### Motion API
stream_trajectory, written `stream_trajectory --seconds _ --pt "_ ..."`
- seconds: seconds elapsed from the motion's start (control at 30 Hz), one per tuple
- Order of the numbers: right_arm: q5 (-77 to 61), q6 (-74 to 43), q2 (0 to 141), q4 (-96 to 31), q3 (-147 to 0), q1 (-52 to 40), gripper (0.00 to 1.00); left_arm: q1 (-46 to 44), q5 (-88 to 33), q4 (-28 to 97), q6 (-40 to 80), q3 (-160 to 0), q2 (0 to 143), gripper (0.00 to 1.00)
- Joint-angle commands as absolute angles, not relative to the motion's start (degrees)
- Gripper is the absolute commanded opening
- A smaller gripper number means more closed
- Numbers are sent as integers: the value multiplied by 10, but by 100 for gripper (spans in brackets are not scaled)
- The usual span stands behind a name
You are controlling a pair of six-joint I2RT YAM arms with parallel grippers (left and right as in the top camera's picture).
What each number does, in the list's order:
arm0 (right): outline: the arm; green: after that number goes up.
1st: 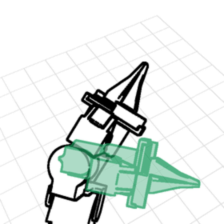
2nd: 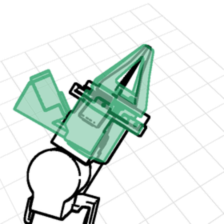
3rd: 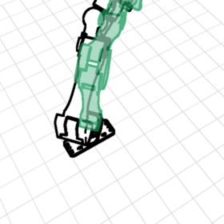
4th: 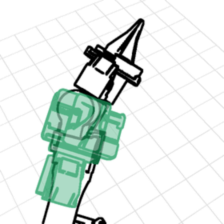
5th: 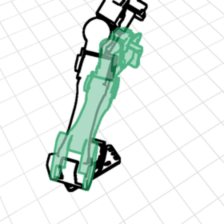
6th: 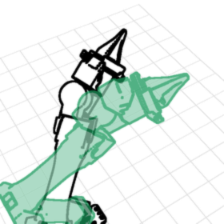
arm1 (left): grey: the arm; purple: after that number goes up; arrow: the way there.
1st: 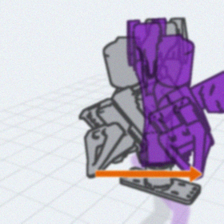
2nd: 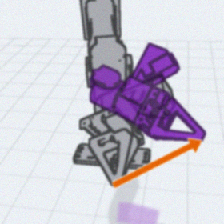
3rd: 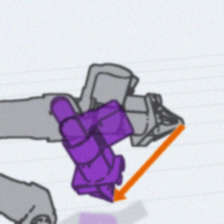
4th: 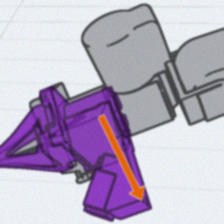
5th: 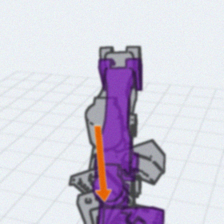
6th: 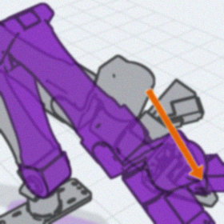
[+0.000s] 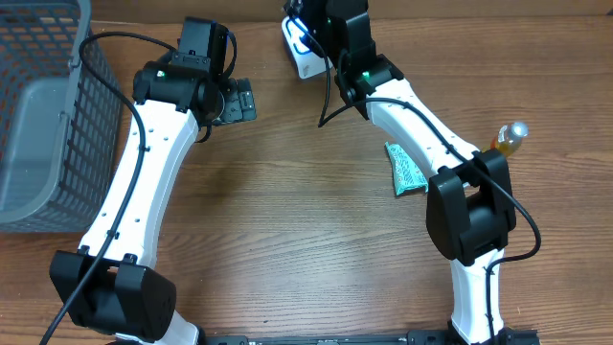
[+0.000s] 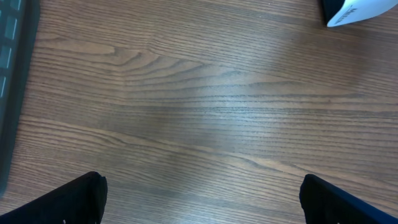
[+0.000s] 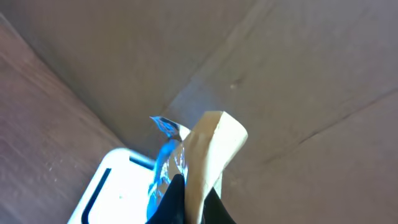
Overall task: Scan the item barcode
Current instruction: 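Raise the PanTree bag up to the white scanner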
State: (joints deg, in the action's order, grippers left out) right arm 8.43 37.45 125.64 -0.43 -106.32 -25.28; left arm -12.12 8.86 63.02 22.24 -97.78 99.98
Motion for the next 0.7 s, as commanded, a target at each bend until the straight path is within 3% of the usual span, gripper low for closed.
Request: stream_trajectory --seconds 0.0,0.5,0.67 --pt "78 328 1264 -19 -1072 -255 4 -124 94 630 214 -987 993 100" --pt "32 231 1264 64 -1072 -255 4 -124 94 630 214 -987 993 100" --pt "-8 208 1264 31 -1072 -255 4 -124 94 630 214 -987 993 100"
